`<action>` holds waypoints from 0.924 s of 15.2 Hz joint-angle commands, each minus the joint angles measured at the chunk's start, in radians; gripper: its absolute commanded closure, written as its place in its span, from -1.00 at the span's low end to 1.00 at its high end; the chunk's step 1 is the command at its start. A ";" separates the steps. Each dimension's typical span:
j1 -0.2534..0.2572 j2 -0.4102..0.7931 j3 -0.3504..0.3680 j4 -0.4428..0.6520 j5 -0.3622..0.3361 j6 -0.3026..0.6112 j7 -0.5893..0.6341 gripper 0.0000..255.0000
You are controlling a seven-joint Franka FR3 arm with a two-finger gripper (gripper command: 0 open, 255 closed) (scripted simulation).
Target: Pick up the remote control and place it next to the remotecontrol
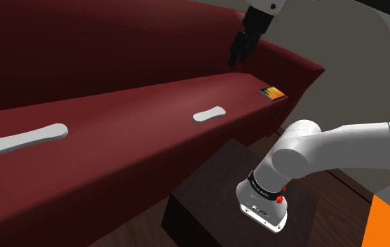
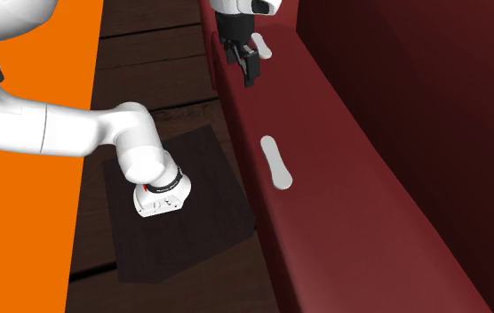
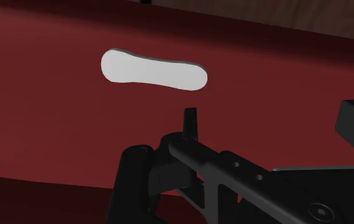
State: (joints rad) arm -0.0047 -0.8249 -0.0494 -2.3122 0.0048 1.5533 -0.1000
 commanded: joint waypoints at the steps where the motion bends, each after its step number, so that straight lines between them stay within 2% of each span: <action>1: 0.000 0.000 0.000 0.000 0.000 0.000 0.000 -1.00; 8: 0.081 -0.037 -0.143 -0.226 -0.125 0.194 -0.379 -1.00; 14: 0.138 0.017 -0.294 -0.356 -0.250 0.394 -0.701 -1.00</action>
State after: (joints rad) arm 0.1248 -0.8244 -0.3112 -2.6524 -0.2201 1.9081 -0.7353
